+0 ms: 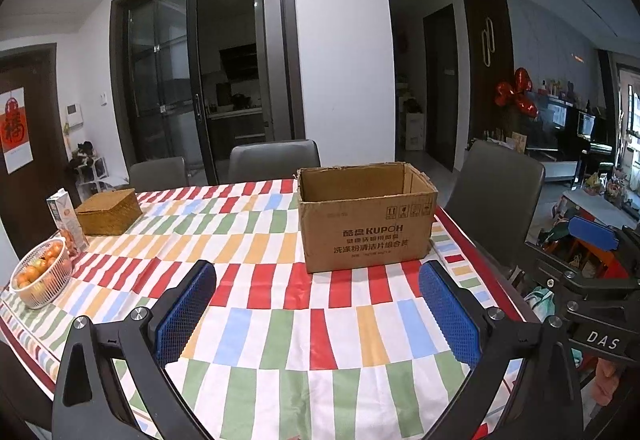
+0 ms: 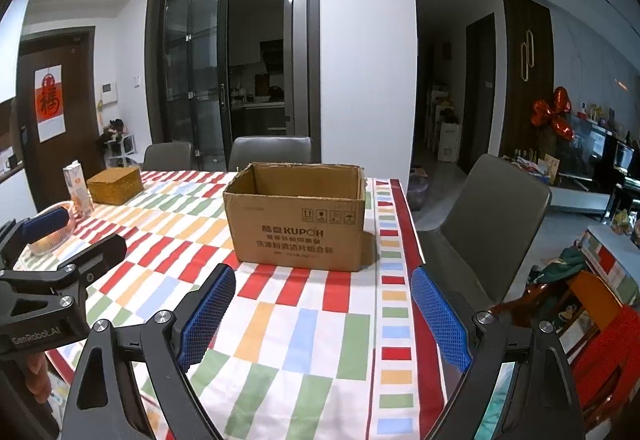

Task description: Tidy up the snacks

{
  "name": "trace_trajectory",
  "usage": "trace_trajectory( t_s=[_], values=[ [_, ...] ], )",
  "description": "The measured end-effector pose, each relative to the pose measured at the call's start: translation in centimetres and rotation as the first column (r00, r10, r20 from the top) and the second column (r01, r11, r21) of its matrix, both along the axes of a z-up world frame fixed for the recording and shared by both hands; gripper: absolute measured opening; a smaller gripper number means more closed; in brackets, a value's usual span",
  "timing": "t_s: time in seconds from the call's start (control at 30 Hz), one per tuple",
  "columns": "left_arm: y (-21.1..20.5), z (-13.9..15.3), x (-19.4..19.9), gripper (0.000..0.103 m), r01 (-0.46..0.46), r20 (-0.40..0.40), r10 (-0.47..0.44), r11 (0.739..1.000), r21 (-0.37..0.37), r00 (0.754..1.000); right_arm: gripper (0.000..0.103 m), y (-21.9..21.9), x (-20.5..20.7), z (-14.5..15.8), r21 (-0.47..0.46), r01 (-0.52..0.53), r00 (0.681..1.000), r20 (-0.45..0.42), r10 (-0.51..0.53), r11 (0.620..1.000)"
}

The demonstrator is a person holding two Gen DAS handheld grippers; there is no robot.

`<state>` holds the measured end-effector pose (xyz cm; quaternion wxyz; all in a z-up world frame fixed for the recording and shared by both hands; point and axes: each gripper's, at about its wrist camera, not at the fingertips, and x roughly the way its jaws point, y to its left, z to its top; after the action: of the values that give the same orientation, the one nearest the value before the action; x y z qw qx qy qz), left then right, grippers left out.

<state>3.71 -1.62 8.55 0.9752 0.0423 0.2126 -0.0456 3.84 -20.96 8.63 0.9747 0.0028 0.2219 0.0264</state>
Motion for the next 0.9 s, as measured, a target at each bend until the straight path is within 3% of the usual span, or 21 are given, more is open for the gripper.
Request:
trace_trajectory(
  t_s=[0.9],
  values=[
    [-0.31, 0.02, -0.53, 0.103, 0.004, 0.005, -0.004, 1.000, 0.005, 1.000, 0.090, -0.53, -0.69, -0.39, 0.020, 0.003, 1.000, -0.009, -0.003, 1.000]
  ],
)
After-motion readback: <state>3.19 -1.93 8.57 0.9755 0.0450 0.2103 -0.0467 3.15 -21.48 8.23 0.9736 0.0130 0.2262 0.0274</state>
